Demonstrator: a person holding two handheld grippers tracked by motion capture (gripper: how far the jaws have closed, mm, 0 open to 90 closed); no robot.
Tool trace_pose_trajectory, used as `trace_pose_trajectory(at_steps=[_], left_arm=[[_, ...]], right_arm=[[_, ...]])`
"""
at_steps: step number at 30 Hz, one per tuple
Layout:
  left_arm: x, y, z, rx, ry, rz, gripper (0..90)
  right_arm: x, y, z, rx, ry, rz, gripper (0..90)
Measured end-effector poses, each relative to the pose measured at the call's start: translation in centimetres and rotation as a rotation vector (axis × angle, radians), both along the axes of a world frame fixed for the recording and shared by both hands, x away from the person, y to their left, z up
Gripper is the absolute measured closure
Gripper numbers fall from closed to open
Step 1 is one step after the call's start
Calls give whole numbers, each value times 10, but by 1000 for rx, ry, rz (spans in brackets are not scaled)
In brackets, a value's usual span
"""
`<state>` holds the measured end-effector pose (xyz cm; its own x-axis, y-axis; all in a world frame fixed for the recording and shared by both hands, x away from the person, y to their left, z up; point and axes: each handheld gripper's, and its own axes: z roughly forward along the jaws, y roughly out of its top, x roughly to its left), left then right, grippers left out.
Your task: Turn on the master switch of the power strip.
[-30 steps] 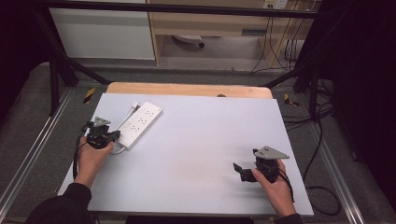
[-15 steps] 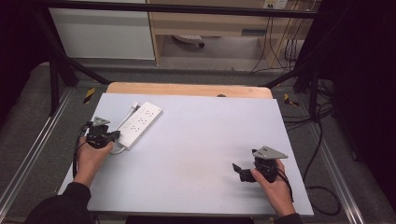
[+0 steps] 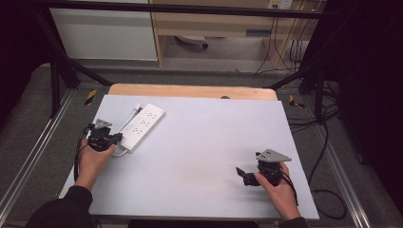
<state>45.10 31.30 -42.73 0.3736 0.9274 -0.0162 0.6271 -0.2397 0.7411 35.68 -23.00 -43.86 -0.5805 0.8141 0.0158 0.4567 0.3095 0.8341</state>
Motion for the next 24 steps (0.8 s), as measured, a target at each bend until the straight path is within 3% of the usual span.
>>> trace_pose_trajectory(at_steps=[24], left_arm=[[-1,-1,-1,3,-7,3,900]], right_arm=[[0,2,-2,-19,6,9,35]])
